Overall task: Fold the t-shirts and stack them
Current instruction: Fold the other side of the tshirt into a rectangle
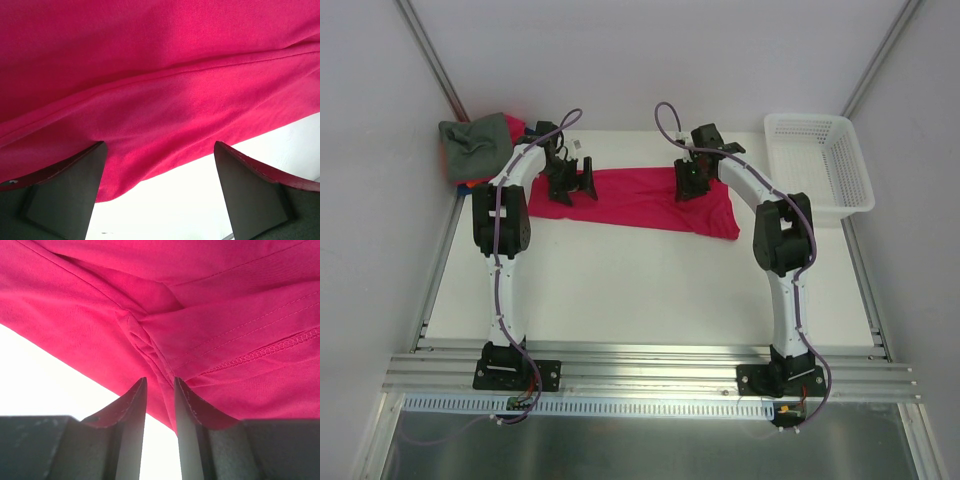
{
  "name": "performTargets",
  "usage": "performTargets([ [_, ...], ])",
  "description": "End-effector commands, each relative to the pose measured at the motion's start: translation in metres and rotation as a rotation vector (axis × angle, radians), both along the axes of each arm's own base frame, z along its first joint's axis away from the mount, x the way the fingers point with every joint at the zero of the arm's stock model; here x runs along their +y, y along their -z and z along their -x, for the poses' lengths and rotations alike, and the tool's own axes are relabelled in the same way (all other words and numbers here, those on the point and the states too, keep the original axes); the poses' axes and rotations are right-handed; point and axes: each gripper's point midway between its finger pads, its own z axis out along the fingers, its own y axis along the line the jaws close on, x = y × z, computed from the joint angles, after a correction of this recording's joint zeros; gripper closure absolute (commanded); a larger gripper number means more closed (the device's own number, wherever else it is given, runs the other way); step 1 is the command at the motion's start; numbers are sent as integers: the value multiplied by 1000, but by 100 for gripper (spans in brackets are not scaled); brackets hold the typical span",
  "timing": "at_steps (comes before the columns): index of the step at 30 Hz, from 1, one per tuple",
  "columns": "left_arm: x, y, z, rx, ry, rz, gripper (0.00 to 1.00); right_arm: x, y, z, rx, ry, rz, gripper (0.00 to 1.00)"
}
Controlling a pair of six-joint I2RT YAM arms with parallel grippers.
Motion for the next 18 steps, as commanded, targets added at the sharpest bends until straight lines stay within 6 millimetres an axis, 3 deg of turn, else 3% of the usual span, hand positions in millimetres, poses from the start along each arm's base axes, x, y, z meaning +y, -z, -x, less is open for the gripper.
performTargets([
  [1, -7, -7, 0, 1, 2, 31, 10, -1, -2, -3, -11, -10, -2, 68],
  [18, -9, -12, -1, -1, -5, 48, 10, -8, 10, 2, 15, -11, 21, 67],
])
